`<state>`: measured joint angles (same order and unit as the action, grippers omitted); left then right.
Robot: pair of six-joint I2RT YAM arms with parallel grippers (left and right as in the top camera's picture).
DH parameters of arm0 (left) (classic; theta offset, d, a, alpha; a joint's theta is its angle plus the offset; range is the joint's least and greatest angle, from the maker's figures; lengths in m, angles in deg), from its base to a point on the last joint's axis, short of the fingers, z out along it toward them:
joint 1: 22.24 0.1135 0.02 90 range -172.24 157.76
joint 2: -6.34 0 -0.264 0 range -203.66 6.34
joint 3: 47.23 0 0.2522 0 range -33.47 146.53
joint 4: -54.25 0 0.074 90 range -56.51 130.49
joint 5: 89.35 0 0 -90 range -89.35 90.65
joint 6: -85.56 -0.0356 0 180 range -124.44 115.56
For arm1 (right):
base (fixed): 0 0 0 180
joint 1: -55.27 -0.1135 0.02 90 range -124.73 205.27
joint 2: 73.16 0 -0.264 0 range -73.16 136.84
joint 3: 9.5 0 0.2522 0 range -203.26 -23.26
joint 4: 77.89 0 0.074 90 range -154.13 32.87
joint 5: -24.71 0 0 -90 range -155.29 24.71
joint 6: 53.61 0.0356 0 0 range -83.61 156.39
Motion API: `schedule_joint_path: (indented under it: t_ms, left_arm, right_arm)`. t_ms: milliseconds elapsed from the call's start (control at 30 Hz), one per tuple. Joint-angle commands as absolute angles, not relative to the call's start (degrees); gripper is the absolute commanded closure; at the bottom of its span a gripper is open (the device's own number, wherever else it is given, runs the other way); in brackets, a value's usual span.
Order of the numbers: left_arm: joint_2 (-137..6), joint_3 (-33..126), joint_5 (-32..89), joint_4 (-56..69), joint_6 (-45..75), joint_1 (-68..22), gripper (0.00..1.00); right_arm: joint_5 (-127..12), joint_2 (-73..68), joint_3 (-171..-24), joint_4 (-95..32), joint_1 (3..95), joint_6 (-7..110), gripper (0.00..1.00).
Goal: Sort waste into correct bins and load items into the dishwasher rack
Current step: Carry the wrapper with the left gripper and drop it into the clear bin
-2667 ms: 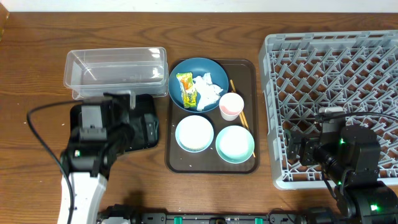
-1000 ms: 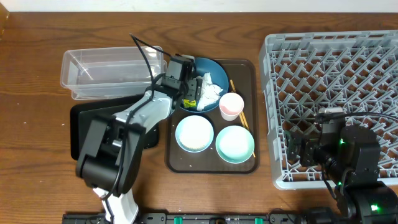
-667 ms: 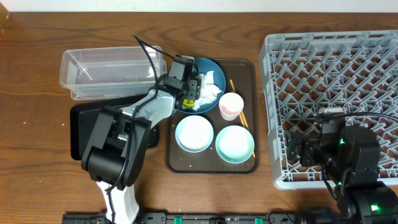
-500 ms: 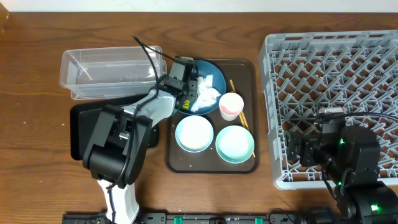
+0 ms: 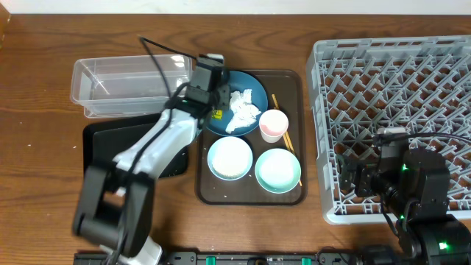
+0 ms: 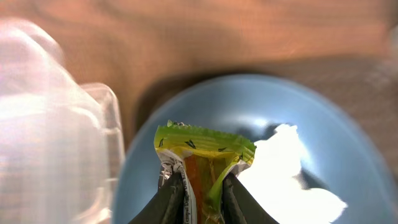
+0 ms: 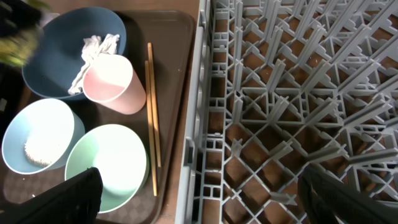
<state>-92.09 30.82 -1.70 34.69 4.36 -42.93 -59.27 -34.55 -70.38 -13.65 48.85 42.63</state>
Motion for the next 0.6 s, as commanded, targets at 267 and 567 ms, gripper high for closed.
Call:
schedule_joint_path:
  t_ms: [267,567]
  left_arm:
    - [-83.57,31.06,-6.47,35.7,4.21,-32.42,0.77]
    - [-88.75,31.04,-6.44,42.45,4.21,-23.98,0.65]
  right_arm:
    - [-58.85,-34.64,-71.58,-13.13,48.99,42.11,0.01]
    - [-58.83,-34.64,-71.58,-13.11,48.99,42.11,0.01]
